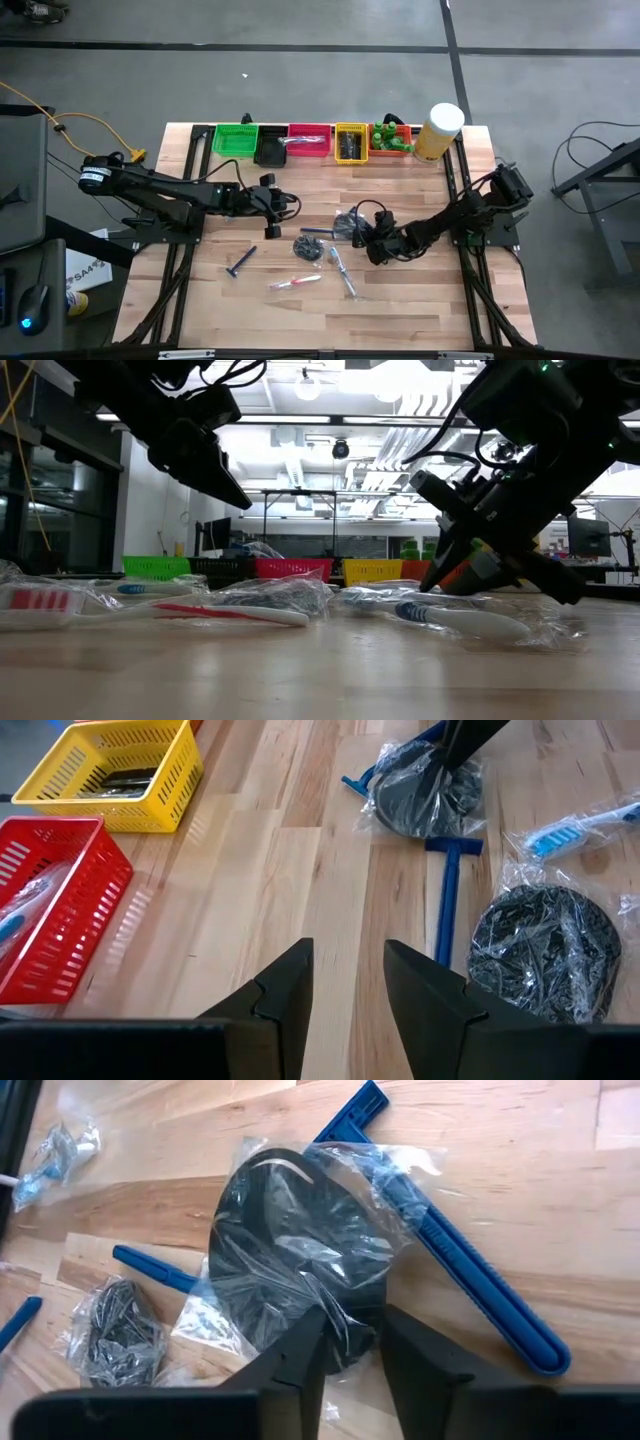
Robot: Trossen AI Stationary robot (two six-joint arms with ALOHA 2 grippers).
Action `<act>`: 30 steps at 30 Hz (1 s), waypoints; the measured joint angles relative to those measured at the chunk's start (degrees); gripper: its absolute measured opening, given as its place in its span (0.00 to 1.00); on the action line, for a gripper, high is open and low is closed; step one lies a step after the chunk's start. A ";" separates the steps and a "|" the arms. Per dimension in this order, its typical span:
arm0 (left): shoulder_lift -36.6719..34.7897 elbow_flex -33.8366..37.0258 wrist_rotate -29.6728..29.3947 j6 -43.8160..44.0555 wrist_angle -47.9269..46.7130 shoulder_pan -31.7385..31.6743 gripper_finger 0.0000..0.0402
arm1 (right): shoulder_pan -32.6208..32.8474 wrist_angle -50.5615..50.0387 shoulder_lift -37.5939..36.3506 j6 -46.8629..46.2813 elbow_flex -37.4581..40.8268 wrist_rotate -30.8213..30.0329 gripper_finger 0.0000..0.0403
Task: Pick & Place Travel size toiletries
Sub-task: Put the hairbrush into the green basket
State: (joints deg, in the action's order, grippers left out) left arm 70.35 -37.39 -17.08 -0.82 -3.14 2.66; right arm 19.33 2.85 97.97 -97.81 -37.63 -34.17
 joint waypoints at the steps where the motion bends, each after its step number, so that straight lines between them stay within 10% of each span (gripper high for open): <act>1: 0.00 0.00 0.00 0.00 -0.01 0.00 0.31 | 0.00 0.02 0.00 0.30 0.00 -0.02 0.20; 30: 0.02 0.00 0.13 1.16 -0.04 0.00 0.31 | 0.28 1.32 -4.61 11.97 -0.06 -1.18 0.01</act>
State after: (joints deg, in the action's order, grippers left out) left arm 70.37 -37.39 -16.95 0.34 -3.18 2.66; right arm 19.62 4.17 93.36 -85.84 -37.69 -35.35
